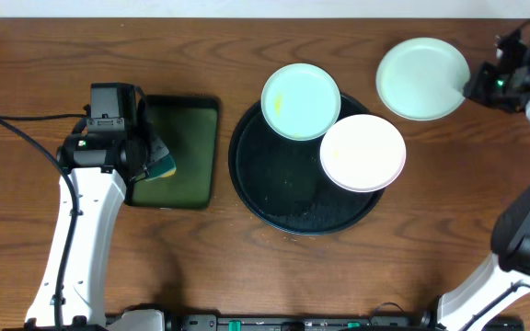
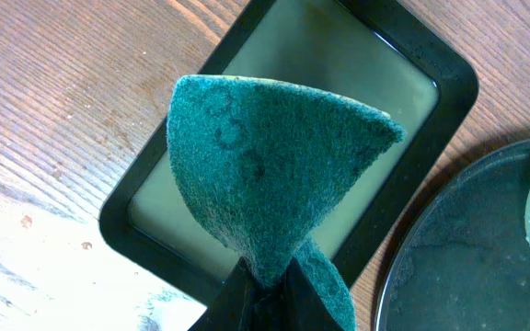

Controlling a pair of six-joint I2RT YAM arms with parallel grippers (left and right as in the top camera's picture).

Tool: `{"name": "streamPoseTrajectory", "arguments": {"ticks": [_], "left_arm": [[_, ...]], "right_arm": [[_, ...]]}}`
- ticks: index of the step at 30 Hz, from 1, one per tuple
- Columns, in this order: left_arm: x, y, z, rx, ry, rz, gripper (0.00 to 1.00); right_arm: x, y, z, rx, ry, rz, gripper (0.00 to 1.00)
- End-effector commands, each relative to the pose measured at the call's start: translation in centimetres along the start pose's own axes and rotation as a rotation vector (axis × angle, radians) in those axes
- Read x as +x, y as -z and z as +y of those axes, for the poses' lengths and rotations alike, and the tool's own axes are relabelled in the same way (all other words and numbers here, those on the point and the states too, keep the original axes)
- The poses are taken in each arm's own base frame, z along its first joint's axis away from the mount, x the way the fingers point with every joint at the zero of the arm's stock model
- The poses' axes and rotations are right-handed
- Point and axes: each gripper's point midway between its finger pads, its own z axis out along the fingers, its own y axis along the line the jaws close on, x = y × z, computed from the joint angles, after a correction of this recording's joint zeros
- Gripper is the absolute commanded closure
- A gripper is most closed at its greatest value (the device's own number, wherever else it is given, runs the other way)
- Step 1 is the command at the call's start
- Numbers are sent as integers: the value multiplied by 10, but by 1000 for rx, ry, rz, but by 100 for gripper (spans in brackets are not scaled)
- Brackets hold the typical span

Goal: Clean dirty plates on tray and stack at the side

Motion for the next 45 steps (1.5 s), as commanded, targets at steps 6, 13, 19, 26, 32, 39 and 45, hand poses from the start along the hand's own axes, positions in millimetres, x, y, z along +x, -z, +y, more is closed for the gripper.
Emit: {"name": "streamPoseTrajectory", "arguments": {"ticks": [6, 13, 19, 26, 32, 39, 45], "left_arm": [[-1, 0, 2, -3, -10, -2, 93], [-1, 0, 1, -2, -10, -4, 92], [-2, 0, 1, 0, -10, -7, 93], [-2, 0, 1, 0, -10, -7, 93], [-2, 0, 1, 0, -10, -7, 93], [-1, 0, 1, -2, -10, -4, 92], [-1, 0, 1, -2, -10, -4, 92]], "right_arm": [[2, -41, -33, -34, -104, 28, 62], [-24, -10, 3, -65, -53, -59, 53], [-38, 22, 101, -166, 153, -168, 49], [9, -43, 207, -145, 504, -145, 50], [68, -105, 228, 31, 634, -57, 46], [85, -115, 231, 102, 687, -37, 48], [100, -136, 216, 118, 684, 26, 47]]}}
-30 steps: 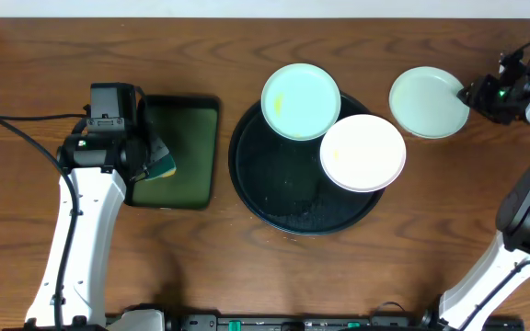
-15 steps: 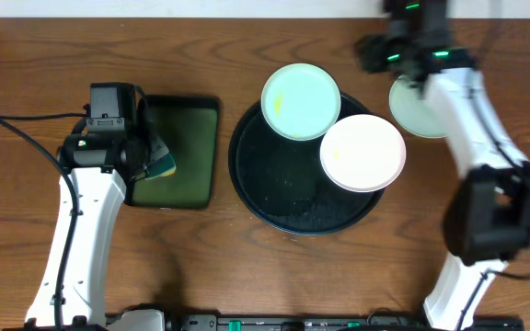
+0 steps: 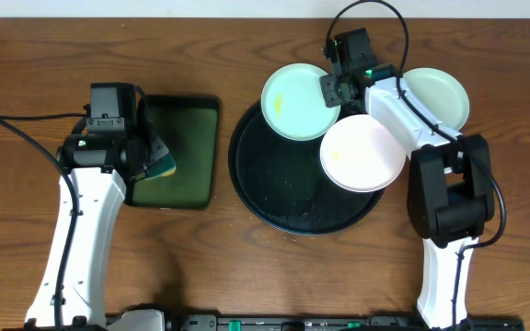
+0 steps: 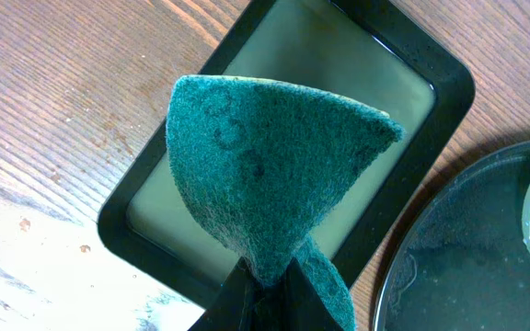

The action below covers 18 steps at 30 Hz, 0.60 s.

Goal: Clean dirty plates on tray and stack at the side

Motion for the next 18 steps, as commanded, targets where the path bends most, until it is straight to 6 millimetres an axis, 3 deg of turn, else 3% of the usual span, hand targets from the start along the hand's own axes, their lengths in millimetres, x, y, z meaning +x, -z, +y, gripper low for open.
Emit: {"name": "streamPoseTrajectory", "arguments": {"ticks": [1, 6, 9, 11, 12, 15, 18], "left_arm": [[0, 0, 2, -5, -11, 2, 93], [0, 0, 2, -5, -11, 2, 92], [0, 0, 2, -5, -11, 2, 92], [0, 0, 2, -5, -11, 2, 93], [0, 0, 2, -5, -11, 2, 92], [0, 0, 2, -5, -11, 2, 92], [0, 0, 2, -6, -11, 1, 93]], "right_arm": [[13, -17, -2, 13, 16, 41, 47], [23, -29, 6, -24, -9, 68, 57], [19, -27, 11, -58, -11, 55, 73], [15, -24, 14, -73, -12, 44, 93], [12, -21, 14, -75, -22, 37, 99], [-2, -7, 18, -93, -36, 2, 99], [-24, 21, 24, -113, -51, -53, 99]]}}
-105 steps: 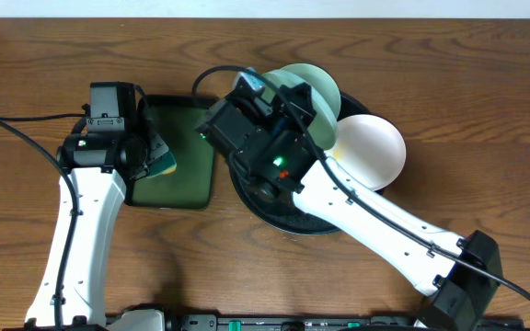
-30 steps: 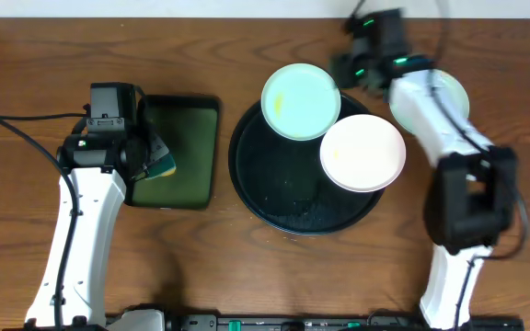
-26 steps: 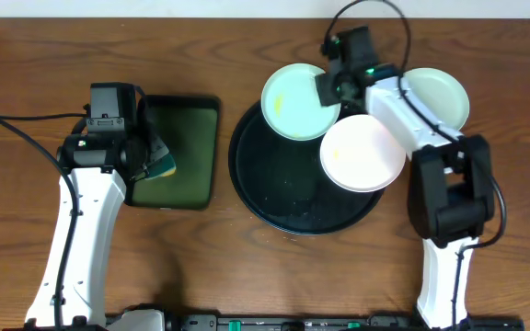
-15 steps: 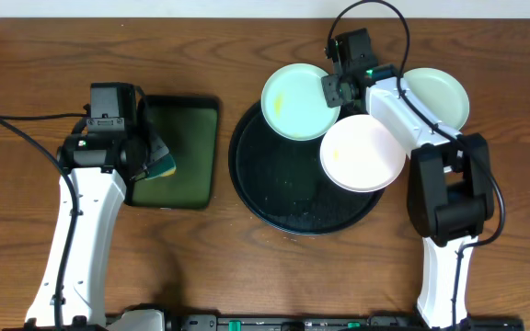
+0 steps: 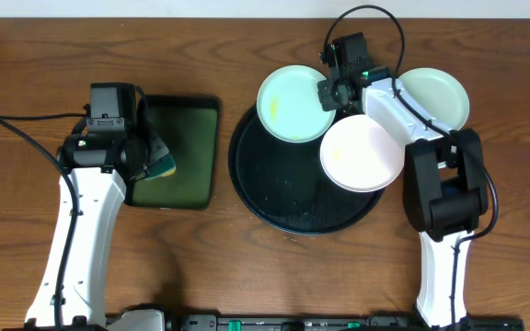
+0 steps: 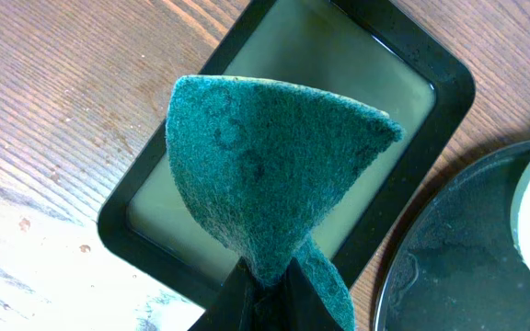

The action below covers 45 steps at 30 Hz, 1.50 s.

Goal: Clean dirty plates on tray and stack at the side

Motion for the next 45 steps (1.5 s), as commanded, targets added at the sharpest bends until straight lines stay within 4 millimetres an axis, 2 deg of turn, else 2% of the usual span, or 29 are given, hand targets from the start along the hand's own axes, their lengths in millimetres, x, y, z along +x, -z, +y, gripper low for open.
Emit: {"name": "streamPoseTrajectory", "arguments": {"ticks": [1, 4, 6, 10, 14, 21, 24, 27, 30, 34, 38, 40, 45], "left_arm": [[0, 0, 2, -6, -11, 1, 93], [0, 0, 2, -6, -11, 1, 93], [0, 0, 2, -6, -11, 2, 92], [0, 0, 2, -5, -11, 2, 92], [-1, 0, 2, -4, -10, -1, 92], [-2, 0, 1, 1, -9, -8, 92], [-2, 0, 1, 1, -9, -8, 93], [-2, 0, 1, 1, -9, -8, 92], [-2, 0, 1, 1, -9, -8, 92], [-2, 0, 1, 1, -9, -8, 93], [-2, 0, 1, 1, -9, -8, 92], [-2, -1, 1, 0, -9, -7, 92], [-3, -5, 0, -2, -9, -2, 93]], "right_arm": [[-40, 48, 16, -35, -22, -111, 99], [-51, 83, 25, -68, -21, -139, 99], [-44, 107, 32, -108, -20, -112, 99], [-9, 138, 48, -201, -52, 28, 99], [37, 145, 60, -247, -67, 218, 99], [99, 134, 72, -232, -89, 422, 99], [121, 122, 81, -217, -88, 461, 99], [134, 103, 82, -155, -107, 448, 99], [134, 85, 75, -99, -122, 390, 99], [122, 67, 72, -99, -122, 289, 99], [113, 57, 65, -62, -115, 225, 99], [110, 51, 67, -78, -86, 208, 99], [116, 39, 69, -89, -44, 225, 99]]}}
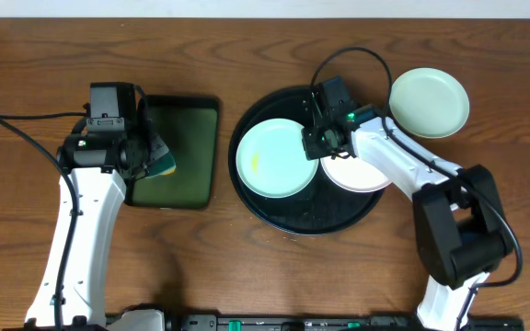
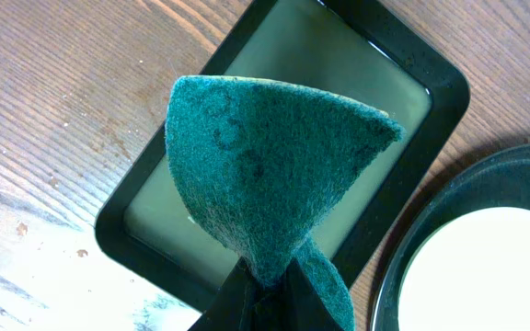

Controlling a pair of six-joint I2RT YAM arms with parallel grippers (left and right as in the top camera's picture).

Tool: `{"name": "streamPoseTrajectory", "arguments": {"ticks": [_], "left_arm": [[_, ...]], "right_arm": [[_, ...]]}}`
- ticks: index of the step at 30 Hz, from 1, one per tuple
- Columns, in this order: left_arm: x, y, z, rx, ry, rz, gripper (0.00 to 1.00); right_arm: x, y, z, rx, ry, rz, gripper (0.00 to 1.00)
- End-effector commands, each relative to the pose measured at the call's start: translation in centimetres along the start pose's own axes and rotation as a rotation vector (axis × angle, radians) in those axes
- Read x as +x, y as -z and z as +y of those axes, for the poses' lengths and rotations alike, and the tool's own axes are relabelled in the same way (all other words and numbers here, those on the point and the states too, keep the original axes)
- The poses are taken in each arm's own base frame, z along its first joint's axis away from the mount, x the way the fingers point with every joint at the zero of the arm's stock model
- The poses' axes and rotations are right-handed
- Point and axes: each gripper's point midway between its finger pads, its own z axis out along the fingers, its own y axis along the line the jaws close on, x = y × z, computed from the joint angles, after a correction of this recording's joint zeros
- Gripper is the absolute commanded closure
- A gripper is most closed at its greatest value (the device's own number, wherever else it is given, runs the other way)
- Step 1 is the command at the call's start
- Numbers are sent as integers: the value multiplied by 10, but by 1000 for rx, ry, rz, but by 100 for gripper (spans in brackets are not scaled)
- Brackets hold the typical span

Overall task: Clean dirty plates on tray and stack at the side
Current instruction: 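Bring the sponge with the left gripper toward the held green plate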

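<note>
A mint plate [image 1: 277,158] with a faint yellow smear lies flat in the left middle of the round black tray [image 1: 288,221]. My right gripper [image 1: 316,140] is shut on its right rim. A white plate [image 1: 364,175] lies on the tray's right side, partly under that arm. A pale green plate [image 1: 429,90] rests on the table at the back right. My left gripper [image 1: 155,158] [image 2: 267,279] is shut on a folded green sponge [image 2: 274,165] above the small rectangular tray [image 2: 435,110]. The mint plate [image 2: 486,276] shows at the wrist view's lower right.
The small rectangular tray [image 1: 180,108] holds shallow liquid, left of the round tray [image 2: 396,267]. Bare wood table [image 1: 247,276] lies in front of both trays. A black cable [image 1: 21,129] crosses the table at far left.
The mint plate has moved from the round tray's back edge down and left into the tray, with my right gripper still on its rim. The left gripper and sponge have not moved.
My right gripper was at the far right beside the pale green plate. Then it stood at the mint plate's right rim on the tray's back edge. The plate had then shifted slightly left, and now lies inside the tray. The left gripper held the sponge throughout.
</note>
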Motion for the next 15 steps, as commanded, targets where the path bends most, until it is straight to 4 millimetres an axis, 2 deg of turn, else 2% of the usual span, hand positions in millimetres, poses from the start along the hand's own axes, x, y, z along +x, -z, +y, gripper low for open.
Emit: {"name": "streamPoseTrajectory", "arguments": {"ticks": [1, 4, 7, 9, 15], "left_arm": [[0, -7, 1, -10, -10, 11, 92], [3, -16, 1, -20, 6, 35, 93], [6, -31, -12, 34, 11, 84, 92], [7, -45, -20, 62, 12, 108, 92], [2, -98, -26, 48, 25, 129, 92]], "right_arm": [[10, -15, -10, 28, 16, 41, 99], [14, -21, -10, 30, 24, 57, 99], [18, -25, -7, 21, 28, 69, 99], [19, -27, -4, 8, 28, 75, 99], [20, -27, -1, -6, 27, 80, 99]]}}
